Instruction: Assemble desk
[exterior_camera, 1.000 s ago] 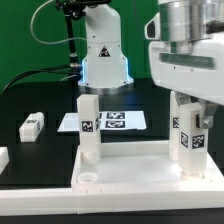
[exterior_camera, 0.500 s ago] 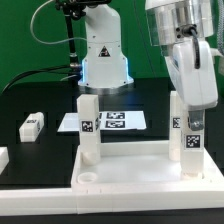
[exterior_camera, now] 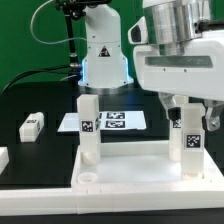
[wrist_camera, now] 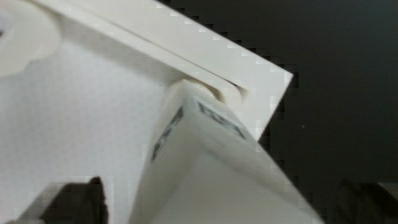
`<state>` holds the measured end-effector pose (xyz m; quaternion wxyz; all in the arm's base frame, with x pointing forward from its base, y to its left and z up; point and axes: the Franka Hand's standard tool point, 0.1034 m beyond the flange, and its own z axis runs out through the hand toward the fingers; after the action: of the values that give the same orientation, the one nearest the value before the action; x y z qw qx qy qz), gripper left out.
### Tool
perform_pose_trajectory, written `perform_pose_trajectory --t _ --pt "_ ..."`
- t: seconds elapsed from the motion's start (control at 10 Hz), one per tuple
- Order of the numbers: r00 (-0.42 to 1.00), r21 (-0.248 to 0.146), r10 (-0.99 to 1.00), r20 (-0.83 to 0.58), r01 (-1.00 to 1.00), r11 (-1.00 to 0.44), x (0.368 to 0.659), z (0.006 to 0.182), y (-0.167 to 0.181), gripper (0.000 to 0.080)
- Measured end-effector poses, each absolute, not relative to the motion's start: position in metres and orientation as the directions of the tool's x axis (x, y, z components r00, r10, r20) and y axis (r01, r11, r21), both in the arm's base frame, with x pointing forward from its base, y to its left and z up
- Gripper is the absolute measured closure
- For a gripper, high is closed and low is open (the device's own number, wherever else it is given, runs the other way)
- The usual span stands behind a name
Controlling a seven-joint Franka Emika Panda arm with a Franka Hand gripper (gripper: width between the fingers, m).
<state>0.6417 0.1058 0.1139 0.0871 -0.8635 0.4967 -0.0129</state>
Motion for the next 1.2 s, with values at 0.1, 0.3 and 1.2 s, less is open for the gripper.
perform_pose_trajectory --t 0.1,0.3,1.2 --pt "0.579 -0.166 -0.814 -0.048 -0.808 -0.565 0.642 0.114 0.105 0.0151" --pt "0.741 -0.142 -0.672 0.007 -0.664 -0.734 0.642 0.115 0.106 0.0151" --pt "0.707 -0.11 -0.706 0.043 -0.699 -0.707 0.645 0.111 0.108 0.0502"
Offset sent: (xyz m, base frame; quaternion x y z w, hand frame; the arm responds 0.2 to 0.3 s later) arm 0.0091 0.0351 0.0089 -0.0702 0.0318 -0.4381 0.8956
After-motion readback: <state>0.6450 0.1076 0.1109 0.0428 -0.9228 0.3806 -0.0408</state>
